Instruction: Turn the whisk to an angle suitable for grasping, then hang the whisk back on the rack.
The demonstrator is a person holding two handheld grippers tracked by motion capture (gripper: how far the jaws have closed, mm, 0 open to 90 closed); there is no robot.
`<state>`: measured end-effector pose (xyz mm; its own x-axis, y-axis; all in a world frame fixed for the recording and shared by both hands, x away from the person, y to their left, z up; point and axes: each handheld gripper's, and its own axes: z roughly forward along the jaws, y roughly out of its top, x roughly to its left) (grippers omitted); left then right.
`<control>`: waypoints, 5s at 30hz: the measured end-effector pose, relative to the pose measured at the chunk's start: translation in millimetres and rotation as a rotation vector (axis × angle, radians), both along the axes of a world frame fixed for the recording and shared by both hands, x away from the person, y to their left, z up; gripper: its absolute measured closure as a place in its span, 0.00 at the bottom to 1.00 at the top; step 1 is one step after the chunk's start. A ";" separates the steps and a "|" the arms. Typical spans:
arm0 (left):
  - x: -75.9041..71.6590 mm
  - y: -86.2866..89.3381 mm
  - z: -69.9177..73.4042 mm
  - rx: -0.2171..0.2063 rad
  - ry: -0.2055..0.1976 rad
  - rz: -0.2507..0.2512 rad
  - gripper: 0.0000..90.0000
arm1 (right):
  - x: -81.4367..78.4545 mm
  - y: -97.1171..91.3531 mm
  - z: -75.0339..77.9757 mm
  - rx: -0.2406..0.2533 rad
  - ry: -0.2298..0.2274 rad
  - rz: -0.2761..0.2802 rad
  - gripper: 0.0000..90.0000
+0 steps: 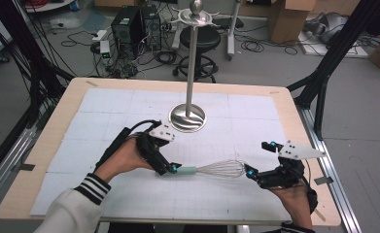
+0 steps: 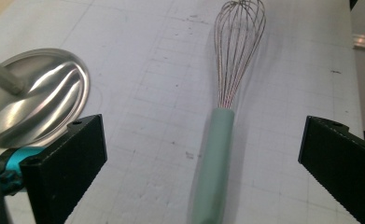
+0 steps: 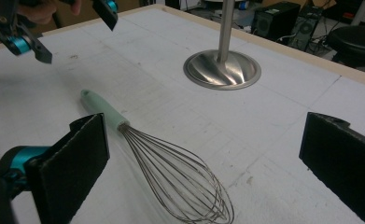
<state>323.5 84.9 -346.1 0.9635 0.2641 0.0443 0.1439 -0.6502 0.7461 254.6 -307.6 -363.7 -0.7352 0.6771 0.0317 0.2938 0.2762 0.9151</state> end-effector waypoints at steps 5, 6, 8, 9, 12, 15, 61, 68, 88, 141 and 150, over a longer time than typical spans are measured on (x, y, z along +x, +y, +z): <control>-4.4 33.1 5.2 -0.031 -0.016 0.034 0.02 | 1.7 1.3 -1.2 -0.004 0.002 0.004 0.01; -4.9 39.5 6.0 -0.042 -0.017 0.037 0.02 | 1.9 1.4 -1.4 -0.004 0.003 0.005 0.01; -6.9 51.6 7.7 -0.054 -0.023 0.055 0.02 | 1.7 1.6 -1.5 -0.005 0.005 0.005 0.01; -7.7 57.4 8.2 -0.065 -0.029 0.062 0.02 | 1.8 1.6 -1.6 -0.004 0.006 0.004 0.01; -11.3 74.3 10.1 -0.100 -0.039 0.086 0.02 | 2.0 1.3 -1.9 -0.004 0.006 0.005 0.01; -15.5 91.5 11.2 -0.127 -0.053 0.103 0.02 | 1.9 0.6 -2.5 -0.003 0.006 0.001 0.01; -59.3 195.1 -24.3 -0.336 -0.109 0.251 0.02 | 7.6 6.6 -4.6 -0.013 0.021 0.025 0.01; -58.6 196.1 -25.8 -0.339 -0.108 0.253 0.02 | 11.3 14.2 1.6 -0.049 0.019 0.074 0.01; -56.0 199.2 -26.4 -0.357 -0.108 0.255 0.02 | 38.7 74.8 21.6 -0.211 0.042 0.253 0.01; -55.1 198.6 -27.7 -0.367 -0.099 0.252 0.02 | 71.2 205.1 -37.9 -0.677 0.199 0.629 0.18; -54.7 197.1 -28.8 -0.360 -0.092 0.243 0.02 | 73.7 210.2 -44.0 -0.676 0.247 0.637 0.34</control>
<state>268.7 282.0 -375.0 0.8678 0.4969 -0.0089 0.1826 -0.3022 0.9356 328.3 -97.4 -407.6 -0.9963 0.0846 -0.0154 0.0694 0.8973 0.4359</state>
